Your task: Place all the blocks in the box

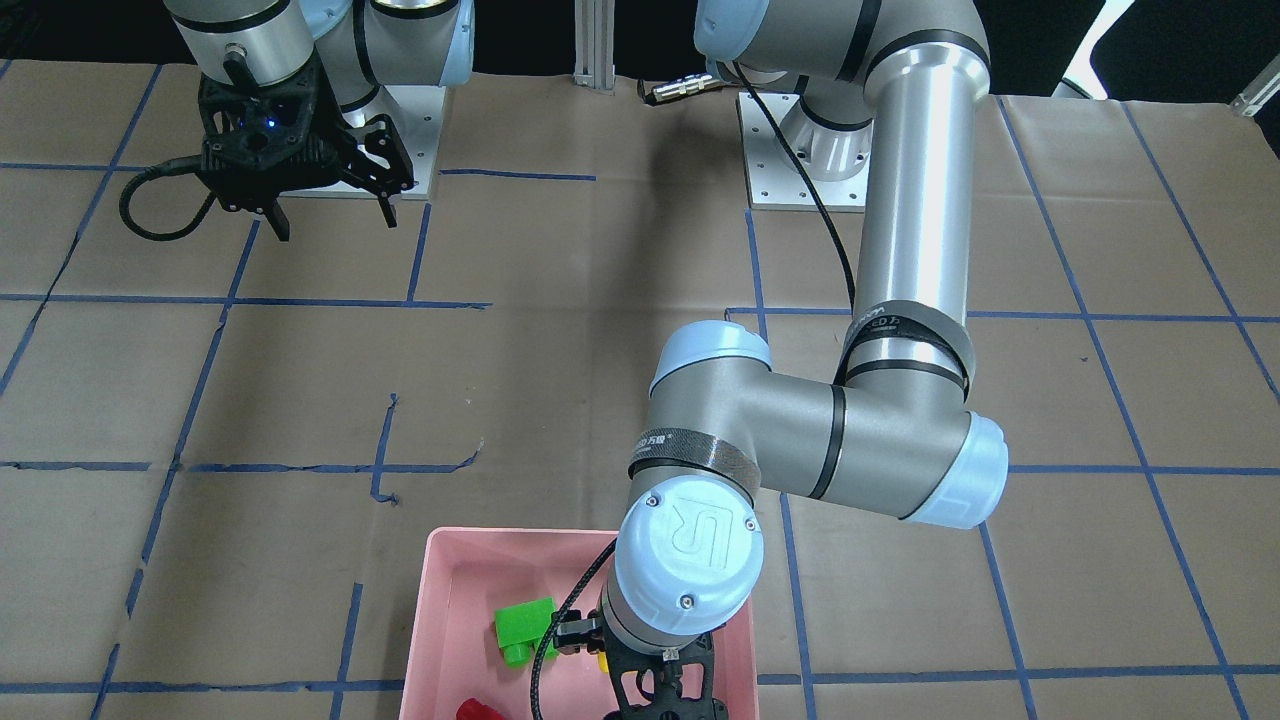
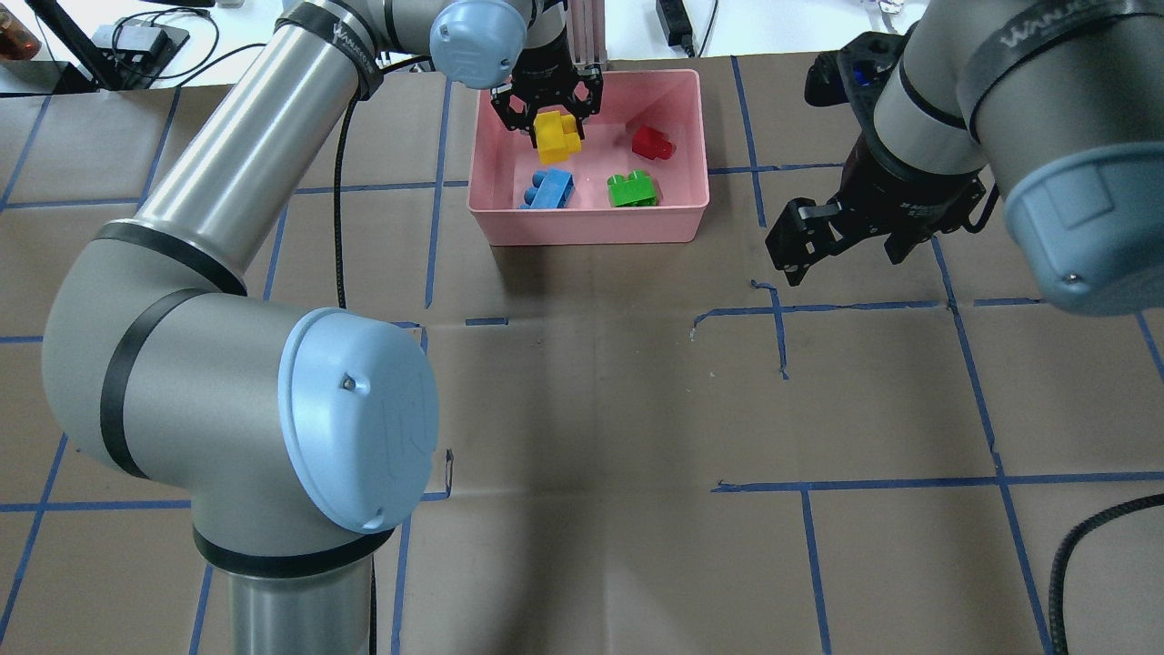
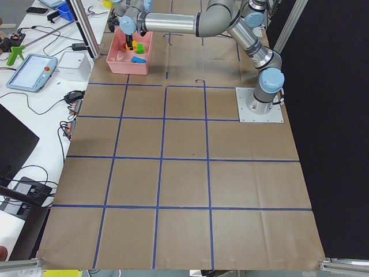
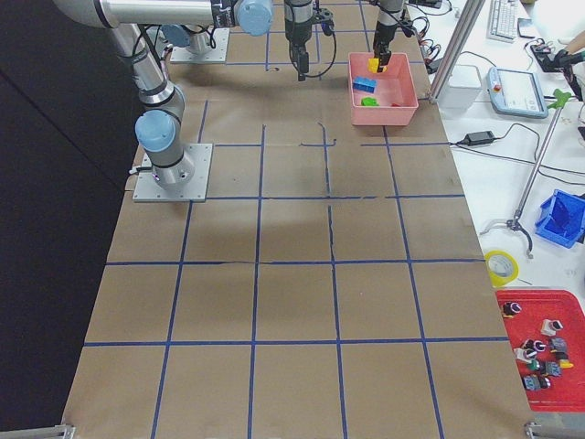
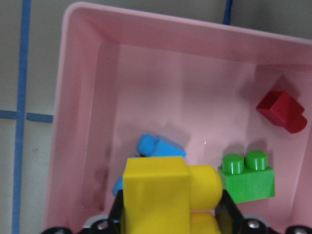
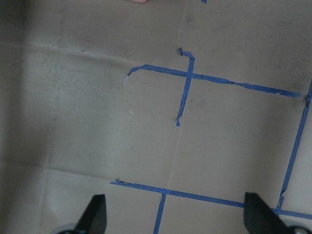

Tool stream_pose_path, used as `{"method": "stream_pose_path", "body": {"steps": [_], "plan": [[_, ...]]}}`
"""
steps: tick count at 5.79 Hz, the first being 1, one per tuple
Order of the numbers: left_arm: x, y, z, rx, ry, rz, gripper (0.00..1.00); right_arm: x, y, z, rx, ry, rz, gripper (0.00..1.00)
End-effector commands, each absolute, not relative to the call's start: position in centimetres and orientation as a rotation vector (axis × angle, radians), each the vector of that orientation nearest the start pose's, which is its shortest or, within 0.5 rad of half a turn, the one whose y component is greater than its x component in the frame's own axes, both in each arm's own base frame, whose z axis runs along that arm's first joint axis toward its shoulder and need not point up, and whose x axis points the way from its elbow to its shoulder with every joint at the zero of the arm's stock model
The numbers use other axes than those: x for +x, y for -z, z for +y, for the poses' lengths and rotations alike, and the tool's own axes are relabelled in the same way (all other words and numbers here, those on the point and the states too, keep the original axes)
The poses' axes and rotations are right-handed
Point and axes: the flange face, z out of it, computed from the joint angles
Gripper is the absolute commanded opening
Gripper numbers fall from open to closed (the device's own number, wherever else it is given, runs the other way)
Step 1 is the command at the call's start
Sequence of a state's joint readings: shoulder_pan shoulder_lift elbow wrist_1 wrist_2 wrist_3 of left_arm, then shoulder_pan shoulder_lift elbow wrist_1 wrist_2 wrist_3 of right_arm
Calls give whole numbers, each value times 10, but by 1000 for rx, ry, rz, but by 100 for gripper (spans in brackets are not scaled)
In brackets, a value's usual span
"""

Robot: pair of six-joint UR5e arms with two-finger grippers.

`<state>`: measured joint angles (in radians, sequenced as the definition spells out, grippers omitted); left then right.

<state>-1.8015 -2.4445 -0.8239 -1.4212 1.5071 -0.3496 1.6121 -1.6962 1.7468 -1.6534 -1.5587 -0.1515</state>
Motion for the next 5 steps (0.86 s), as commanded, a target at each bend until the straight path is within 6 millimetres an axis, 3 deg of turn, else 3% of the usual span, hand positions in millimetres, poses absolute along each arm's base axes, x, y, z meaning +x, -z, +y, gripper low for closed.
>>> {"method": "stream_pose_path", "body": {"steps": [1, 2, 3, 4, 5], "plan": [[-317, -312, -762, -185, 59, 3212, 99, 153, -471, -433, -304, 61, 3110, 100], [-289, -357, -760, -210, 132, 3218, 99, 153, -483, -437, -310, 97, 3111, 100], [-236, -405, -752, -190, 153, 3219, 99, 153, -488, -437, -302, 66, 3113, 100], [-194, -430, -730, -116, 145, 3211, 99, 153, -497, -437, -297, 28, 3114, 100], [-156, -452, -694, -74, 140, 3206, 99, 153, -492, -449, -292, 4, 3116, 100]]}}
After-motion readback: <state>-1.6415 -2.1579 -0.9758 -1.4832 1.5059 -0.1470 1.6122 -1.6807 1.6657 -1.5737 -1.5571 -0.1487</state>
